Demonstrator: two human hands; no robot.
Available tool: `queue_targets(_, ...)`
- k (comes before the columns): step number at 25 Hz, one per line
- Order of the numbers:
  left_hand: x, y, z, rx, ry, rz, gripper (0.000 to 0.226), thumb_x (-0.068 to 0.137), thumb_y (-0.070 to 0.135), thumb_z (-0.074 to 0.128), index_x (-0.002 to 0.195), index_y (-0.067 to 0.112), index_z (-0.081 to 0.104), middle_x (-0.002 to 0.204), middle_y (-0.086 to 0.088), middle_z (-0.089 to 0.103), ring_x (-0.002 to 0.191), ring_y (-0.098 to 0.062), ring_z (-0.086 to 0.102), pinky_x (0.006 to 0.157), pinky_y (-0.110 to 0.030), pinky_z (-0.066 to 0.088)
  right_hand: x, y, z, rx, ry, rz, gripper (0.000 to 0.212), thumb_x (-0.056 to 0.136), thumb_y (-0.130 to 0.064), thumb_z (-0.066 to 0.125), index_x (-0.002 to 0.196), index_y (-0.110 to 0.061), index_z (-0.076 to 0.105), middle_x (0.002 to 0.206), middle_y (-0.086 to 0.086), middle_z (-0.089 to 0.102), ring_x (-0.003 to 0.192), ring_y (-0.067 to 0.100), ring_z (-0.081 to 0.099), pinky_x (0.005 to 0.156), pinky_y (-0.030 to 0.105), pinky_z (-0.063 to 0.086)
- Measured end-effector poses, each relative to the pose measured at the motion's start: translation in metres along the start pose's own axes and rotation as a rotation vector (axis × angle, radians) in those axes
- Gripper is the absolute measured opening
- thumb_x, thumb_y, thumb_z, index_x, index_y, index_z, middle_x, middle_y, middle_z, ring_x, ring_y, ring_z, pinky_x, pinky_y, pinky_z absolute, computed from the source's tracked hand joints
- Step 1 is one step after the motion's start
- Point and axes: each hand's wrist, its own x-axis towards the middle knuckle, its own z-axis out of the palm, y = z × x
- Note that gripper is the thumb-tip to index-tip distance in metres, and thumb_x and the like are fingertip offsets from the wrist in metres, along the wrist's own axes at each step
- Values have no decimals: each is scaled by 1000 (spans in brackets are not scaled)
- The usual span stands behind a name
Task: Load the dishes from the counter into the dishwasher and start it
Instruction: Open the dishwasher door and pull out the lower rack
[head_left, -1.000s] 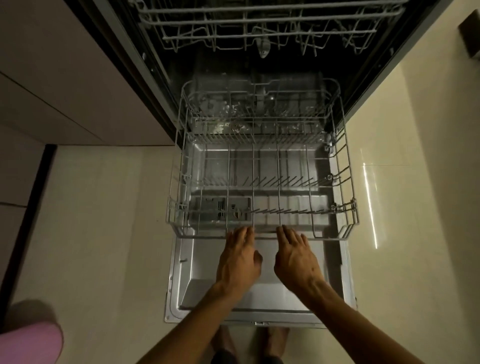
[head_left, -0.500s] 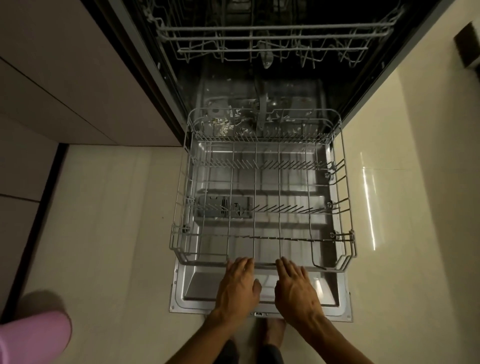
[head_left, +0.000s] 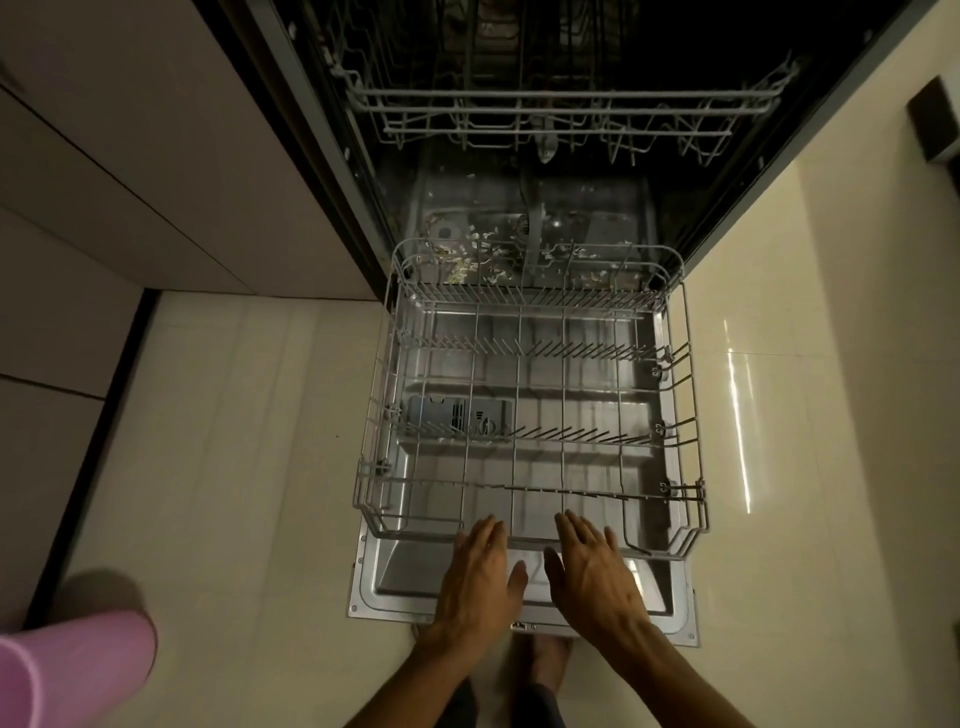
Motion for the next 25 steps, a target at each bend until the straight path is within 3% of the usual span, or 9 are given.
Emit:
queue_targets(4, -4, 11, -44, -37, 78, 33, 62, 103, 38, 40, 155, 15, 14, 163, -3, 9, 150, -16, 5, 114, -26, -7, -6, -19, -43, -11, 136, -81, 97, 78, -66, -22, 155, -15, 7, 163, 5, 8, 151, 17, 4, 113, 30, -11)
queue_targets(6, -5, 18, -73, -53, 140, 64, 62, 102, 38, 40, 154, 14, 16, 163, -3, 12, 150, -16, 8, 114, -26, -6, -9, -30, -67, -24, 178, -107, 103, 74, -69, -25, 155, -15, 7, 163, 5, 8, 150, 16, 3, 115, 31, -10)
queue_targets(12, -22, 38, -170, -109, 281, 82, 67, 102, 41, 40, 155, 10, 13, 163, -5, 9, 151, -18, 4, 123, -31, 8, -28, -80, -158, -11, 294, -188, 64, 103, -50, 15, 155, -13, 9, 163, 6, 8, 151, 17, 3, 117, 29, -8)
queue_targets(17, -51, 48, -263, -100, 418, 102, 68, 103, 40, 38, 155, 9, 8, 164, -6, 3, 151, -16, 0, 116, -23, -10, -54, -126, -240, -53, 405, -271, 63, 104, -47, 16, 155, -12, 8, 163, 7, 6, 150, 17, 1, 119, 32, -6)
queue_targets(25, -120, 68, -395, -139, 675, 120, 66, 102, 43, 39, 154, 9, 16, 162, -9, 13, 150, -18, 6, 117, -26, -5, -112, -221, -353, -41, 592, -487, 63, 103, -48, 23, 155, -11, 17, 162, 9, 14, 150, 20, 8, 121, 36, -1)
